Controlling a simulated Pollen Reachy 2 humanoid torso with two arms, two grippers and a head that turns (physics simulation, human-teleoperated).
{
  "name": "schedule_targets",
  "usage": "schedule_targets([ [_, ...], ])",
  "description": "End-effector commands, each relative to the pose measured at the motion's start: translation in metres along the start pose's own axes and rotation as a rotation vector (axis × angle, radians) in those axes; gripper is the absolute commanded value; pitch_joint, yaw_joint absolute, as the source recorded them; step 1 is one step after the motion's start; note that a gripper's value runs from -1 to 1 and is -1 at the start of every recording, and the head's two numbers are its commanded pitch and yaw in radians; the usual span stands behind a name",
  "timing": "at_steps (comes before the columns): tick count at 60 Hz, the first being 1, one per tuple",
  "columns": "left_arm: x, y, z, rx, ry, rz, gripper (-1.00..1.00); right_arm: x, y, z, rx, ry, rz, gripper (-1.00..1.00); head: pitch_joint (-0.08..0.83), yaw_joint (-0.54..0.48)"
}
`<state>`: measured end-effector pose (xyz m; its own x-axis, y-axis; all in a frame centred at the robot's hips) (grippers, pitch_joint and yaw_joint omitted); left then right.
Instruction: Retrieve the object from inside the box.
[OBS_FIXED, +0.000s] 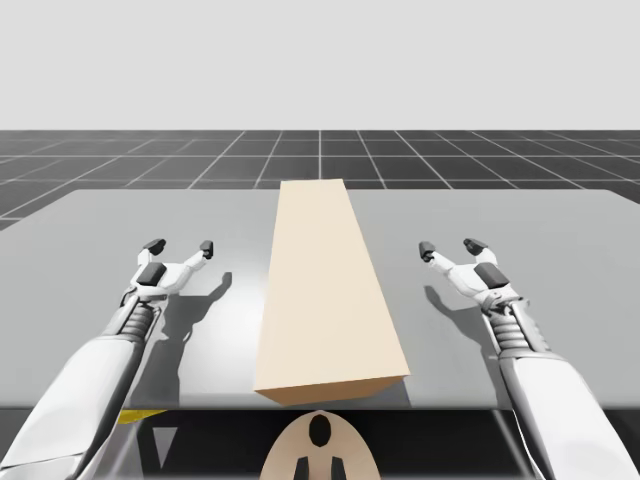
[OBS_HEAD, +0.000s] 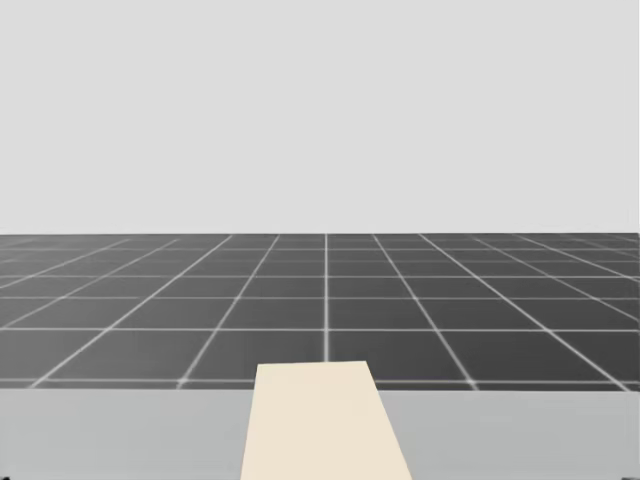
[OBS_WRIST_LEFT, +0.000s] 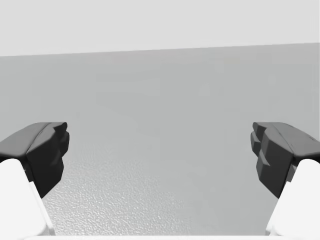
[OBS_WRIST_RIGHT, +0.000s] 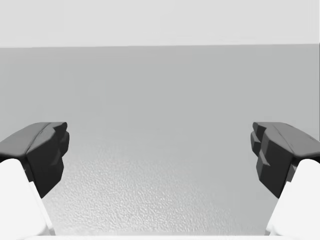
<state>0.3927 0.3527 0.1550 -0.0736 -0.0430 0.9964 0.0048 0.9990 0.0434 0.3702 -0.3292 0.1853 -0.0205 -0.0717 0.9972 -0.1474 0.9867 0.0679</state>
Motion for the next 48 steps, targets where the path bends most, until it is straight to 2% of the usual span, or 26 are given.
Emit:
schedule_targets([
  [1,0.000,0.000,0.000,0.000,0.000,-0.003,-1.00,-0.001,0.002,0.002,-0.011,0.016,0.003,-1.00,-0.009,0.01],
  [6,0.000,0.000,0.000,0.000,0.001,-0.004,-1.00,-0.001,0.003,0.002,0.007,0.012,0.010,-1.00,-0.009,0.01],
  [13,-0.004,-0.003,0.000,-0.059,0.033,-0.028,-1.00,-0.007,0.006,0.001,0.092,0.057,0.057,-1.00,-0.009,0.01],
  [17,-0.009,-0.013,0.002,-0.172,0.089,-0.076,-1.00,-0.014,0.016,0.002,0.231,0.111,0.072,-1.00,-0.007,0.01],
  [20,-0.011,-0.016,0.003,-0.208,0.106,-0.090,-1.00,-0.015,0.019,0.002,0.259,0.119,0.079,-1.00,-0.006,0.01],
  [21,-0.014,-0.024,0.006,-0.280,0.123,-0.115,-1.00,-0.017,0.025,0.004,0.317,0.123,0.083,-1.00,-0.005,0.01],
  [23,-0.014,-0.028,0.008,-0.331,0.136,-0.117,-1.00,-0.017,0.029,0.005,0.356,0.126,0.079,-1.00,-0.005,0.01],
  [24,-0.014,-0.030,0.009,-0.351,0.132,-0.122,-1.00,-0.017,0.030,0.006,0.376,0.126,0.079,-1.00,-0.005,0.01],
  [25,-0.015,-0.036,0.013,-0.407,0.119,-0.151,-1.00,-0.016,0.035,0.009,0.424,0.117,0.090,-1.00,-0.006,0.01],
  [30,-0.014,-0.049,0.024,-0.542,0.082,-0.186,-1.00,-0.013,0.045,0.017,0.545,0.073,0.105,-1.00,-0.007,0.01],
  [36,-0.010,-0.061,0.037,-0.658,0.028,-0.212,-1.00,-0.009,0.054,0.026,0.642,0.017,0.144,-1.00,-0.009,0.01],
  [41,-0.006,-0.069,0.048,-0.738,-0.013,-0.217,-1.00,-0.007,0.059,0.033,0.710,-0.022,0.175,-1.00,-0.010,0.01],
  [48,0.000,-0.081,0.058,-0.790,-0.043,-0.230,-1.00,-0.006,0.061,0.037,0.743,-0.061,0.211,-1.00,-0.010,0.00],
])
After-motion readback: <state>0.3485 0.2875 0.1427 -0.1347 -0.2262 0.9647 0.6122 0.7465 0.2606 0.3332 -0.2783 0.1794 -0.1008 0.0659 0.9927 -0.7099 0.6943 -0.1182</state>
